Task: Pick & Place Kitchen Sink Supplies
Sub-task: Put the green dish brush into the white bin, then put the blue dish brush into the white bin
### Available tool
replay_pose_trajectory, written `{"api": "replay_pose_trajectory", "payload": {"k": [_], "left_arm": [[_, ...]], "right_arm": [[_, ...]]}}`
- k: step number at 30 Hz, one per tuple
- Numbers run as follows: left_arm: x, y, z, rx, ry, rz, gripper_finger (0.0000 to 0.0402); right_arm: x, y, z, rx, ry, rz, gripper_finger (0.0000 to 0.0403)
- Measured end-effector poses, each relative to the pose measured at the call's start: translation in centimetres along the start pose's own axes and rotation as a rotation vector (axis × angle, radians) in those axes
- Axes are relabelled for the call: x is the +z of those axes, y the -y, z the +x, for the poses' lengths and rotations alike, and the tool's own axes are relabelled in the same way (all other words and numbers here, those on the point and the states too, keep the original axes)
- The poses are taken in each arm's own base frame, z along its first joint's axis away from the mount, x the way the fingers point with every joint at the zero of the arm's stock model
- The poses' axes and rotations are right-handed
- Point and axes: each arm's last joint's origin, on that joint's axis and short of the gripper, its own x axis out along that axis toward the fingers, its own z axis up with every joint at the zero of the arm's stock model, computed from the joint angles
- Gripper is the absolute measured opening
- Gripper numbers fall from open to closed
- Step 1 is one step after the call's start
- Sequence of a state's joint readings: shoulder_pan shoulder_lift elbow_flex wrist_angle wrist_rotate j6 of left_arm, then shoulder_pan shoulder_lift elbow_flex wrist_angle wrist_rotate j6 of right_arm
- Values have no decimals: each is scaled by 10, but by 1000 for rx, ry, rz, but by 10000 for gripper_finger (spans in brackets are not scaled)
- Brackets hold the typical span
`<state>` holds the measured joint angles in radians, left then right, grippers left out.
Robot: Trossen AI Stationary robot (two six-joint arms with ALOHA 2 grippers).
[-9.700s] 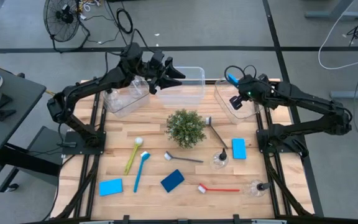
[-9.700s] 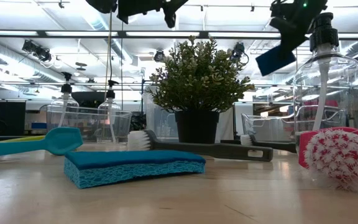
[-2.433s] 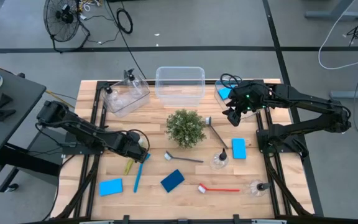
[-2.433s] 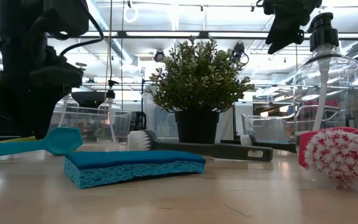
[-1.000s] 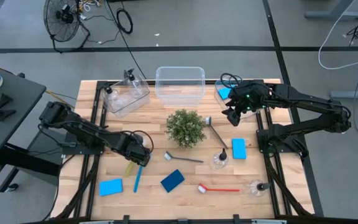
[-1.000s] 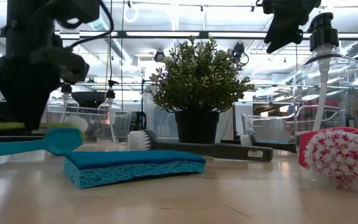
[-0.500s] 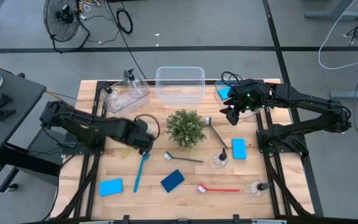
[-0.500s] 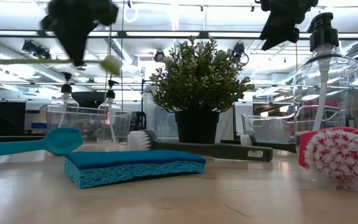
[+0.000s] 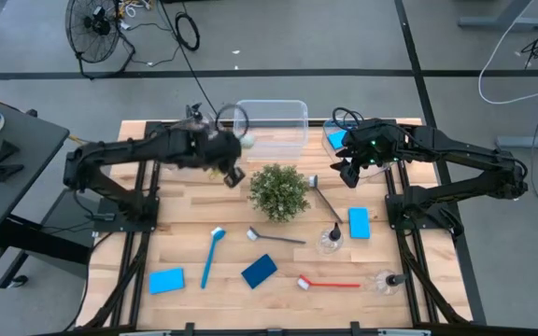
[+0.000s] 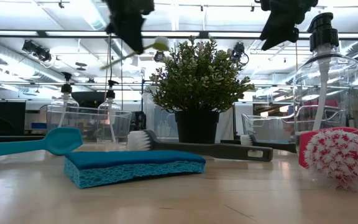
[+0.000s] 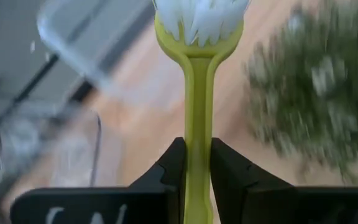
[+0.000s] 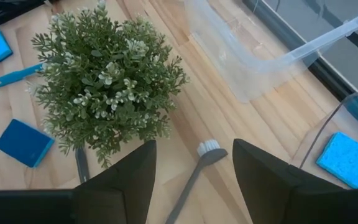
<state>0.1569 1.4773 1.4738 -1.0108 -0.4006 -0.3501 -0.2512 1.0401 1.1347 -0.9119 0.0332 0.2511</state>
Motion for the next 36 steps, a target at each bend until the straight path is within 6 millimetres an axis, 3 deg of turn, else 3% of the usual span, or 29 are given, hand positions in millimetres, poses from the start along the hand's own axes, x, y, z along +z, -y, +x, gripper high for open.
{"api": "replay_pose_trajectory", "payload": {"k": [8, 13, 23, 29, 36], "left_arm": [[48, -44, 31, -50, 257, 42, 54], [65, -66, 59, -42, 333, 106, 54], [73, -86, 118, -87, 328, 168, 55], [72, -89, 126, -90, 315, 165, 76], [72, -89, 126, -79, 310, 158, 150]], "right_arm": [[0, 0, 0, -4, 1, -1, 213], [0, 0, 0, -4, 2, 30, 213], [1, 0, 0, -3, 9, 55, 213], [1, 0, 0, -3, 9, 55, 213], [1, 0, 0, -5, 10, 55, 213]]}}
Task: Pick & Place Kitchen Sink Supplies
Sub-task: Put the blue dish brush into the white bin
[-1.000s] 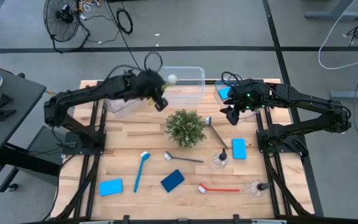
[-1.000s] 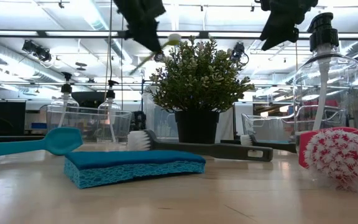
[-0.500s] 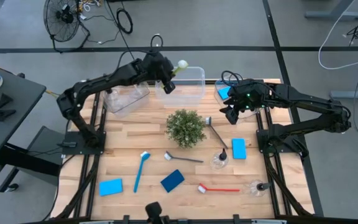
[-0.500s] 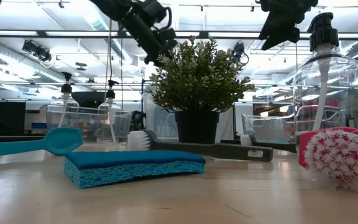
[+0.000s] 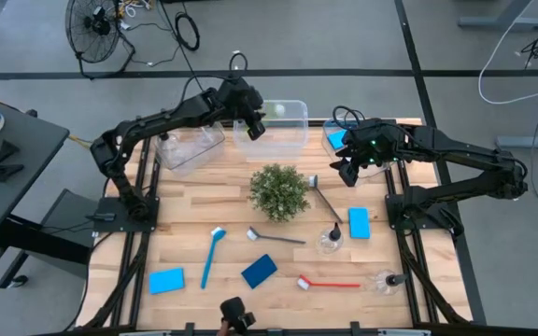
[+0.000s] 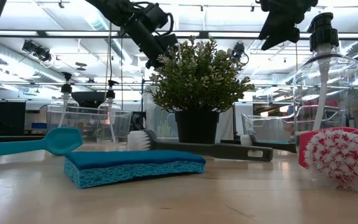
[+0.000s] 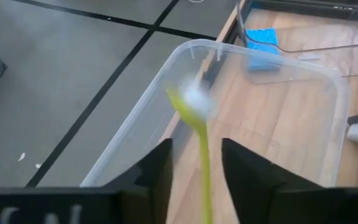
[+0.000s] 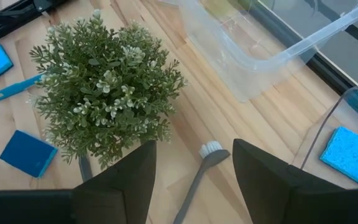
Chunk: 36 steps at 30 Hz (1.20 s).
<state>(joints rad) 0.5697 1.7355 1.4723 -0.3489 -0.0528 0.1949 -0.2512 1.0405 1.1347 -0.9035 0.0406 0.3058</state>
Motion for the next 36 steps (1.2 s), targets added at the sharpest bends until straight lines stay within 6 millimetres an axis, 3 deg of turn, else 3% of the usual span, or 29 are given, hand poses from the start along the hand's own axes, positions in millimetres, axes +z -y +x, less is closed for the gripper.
{"api": "replay_pose_trajectory", "payload": {"k": [5, 9, 16, 21, 30, 36], "left_arm": [[1, 1, -3, 21, -2, -19, 215], [13, 2, -17, 12, -35, -14, 248], [45, 16, -54, -48, -86, 26, 258], [54, 35, -70, -168, -103, 57, 258], [23, 79, -71, -359, -294, 75, 231], [3, 107, -95, -420, -324, 109, 210]], "right_arm": [[0, 0, 0, 0, 0, 0, 213], [0, 0, 0, 0, 0, 0, 213], [0, 0, 0, 6, -3, -10, 213], [0, 0, 3, 2, -15, -11, 213], [2, -2, 27, -23, -98, -15, 213], [-2, -2, 37, -26, -191, -16, 213]]}}
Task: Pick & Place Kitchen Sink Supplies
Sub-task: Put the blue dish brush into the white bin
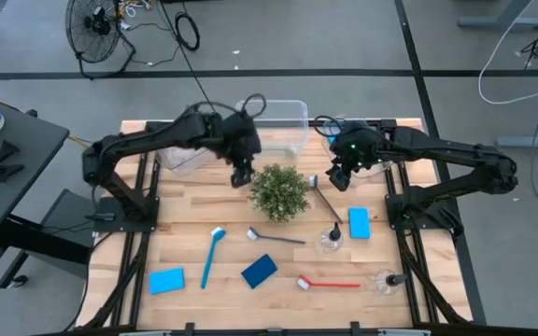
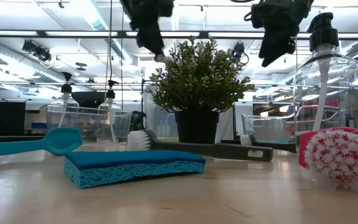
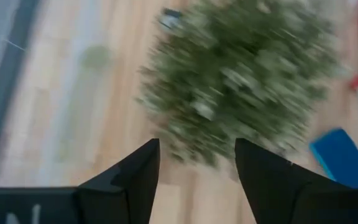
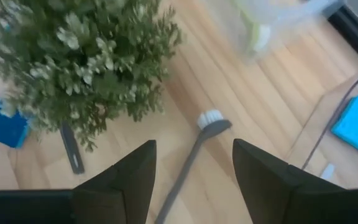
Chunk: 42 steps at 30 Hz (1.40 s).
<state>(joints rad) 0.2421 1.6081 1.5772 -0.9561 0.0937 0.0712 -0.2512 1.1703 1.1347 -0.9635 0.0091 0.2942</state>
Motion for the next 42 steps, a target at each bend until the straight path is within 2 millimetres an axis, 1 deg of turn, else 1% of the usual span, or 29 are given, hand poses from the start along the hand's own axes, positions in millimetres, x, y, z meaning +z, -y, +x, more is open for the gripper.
{"api": "replay_pose_trajectory", "payload": {"k": [4, 11, 14, 17, 19, 21, 24, 27, 32, 37, 42], "left_arm": [[-20, 22, -16, -35, -20, -41, 201], [-71, 58, -33, -61, -81, -179, 197], [-96, 73, -30, -70, -130, -230, 197], [-120, 86, -24, -73, -193, -323, 197], [-133, 95, -18, -67, -239, -395, 197], [-145, 103, -12, -58, -284, -432, 197], [-155, 113, -7, -50, -315, -467, 197], [-161, 121, -5, -36, -321, -526, 197], [-165, 130, -7, 8, -305, -675, 197], [-168, 138, -9, 45, -275, -784, 197], [-171, 146, -4, 88, -271, -863, 197]], "right_arm": [[0, 0, 1, -2, -13, 0, 213], [-1, 0, 2, -4, -18, 0, 213], [-1, 0, 2, -5, -18, 4, 213], [0, 0, 2, -4, -15, 5, 213], [0, 0, 2, -4, -15, 5, 213], [0, 0, 2, -4, -15, 5, 213], [0, 0, 2, -5, -15, 8, 213], [0, 0, 2, -5, -14, 8, 213], [0, 0, 2, -5, -14, 8, 213], [0, 0, 2, -6, -15, 8, 213], [0, 0, 2, -6, -14, -3, 213]]}}
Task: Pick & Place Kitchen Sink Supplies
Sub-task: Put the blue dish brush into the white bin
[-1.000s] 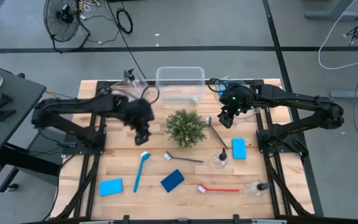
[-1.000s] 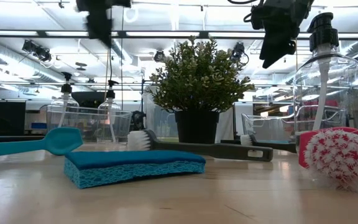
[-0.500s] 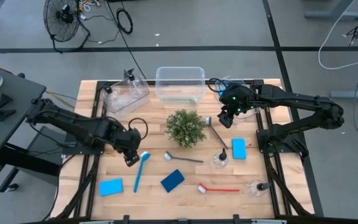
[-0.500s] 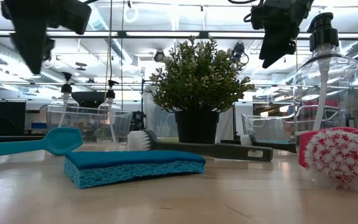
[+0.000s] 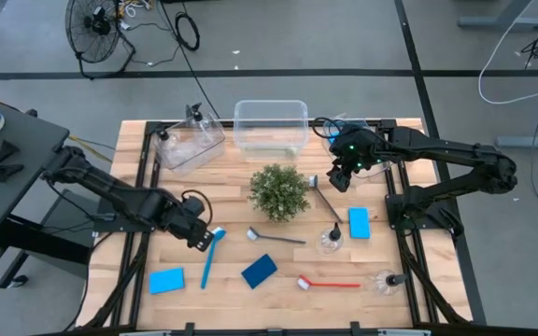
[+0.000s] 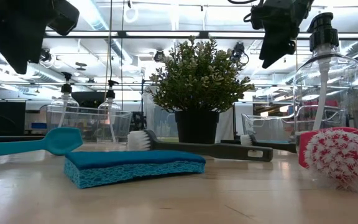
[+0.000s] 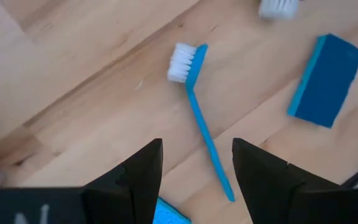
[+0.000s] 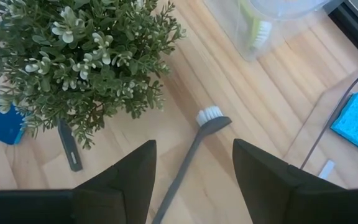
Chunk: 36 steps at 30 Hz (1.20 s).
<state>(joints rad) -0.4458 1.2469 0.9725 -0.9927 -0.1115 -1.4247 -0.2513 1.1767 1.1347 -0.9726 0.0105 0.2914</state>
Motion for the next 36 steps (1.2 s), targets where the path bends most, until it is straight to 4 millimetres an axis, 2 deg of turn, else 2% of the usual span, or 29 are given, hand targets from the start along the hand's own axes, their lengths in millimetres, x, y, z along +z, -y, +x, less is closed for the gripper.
{"api": "replay_pose_trajectory", "payload": {"k": [12, 22, 31, 36], "left_arm": [[-6, 13, 36, 127, -80, -138, 197], [-9, 23, 55, 136, -85, -241, 197], [-15, 27, 76, 194, -78, -221, 197], [-14, 34, 87, 163, -44, -203, 197]], "right_arm": [[0, 0, 0, 0, 0, -38, 213], [0, 0, 0, 0, -1, -38, 213], [0, 0, 0, 0, -1, -49, 213], [0, 0, 0, 0, 0, -50, 213]]}}
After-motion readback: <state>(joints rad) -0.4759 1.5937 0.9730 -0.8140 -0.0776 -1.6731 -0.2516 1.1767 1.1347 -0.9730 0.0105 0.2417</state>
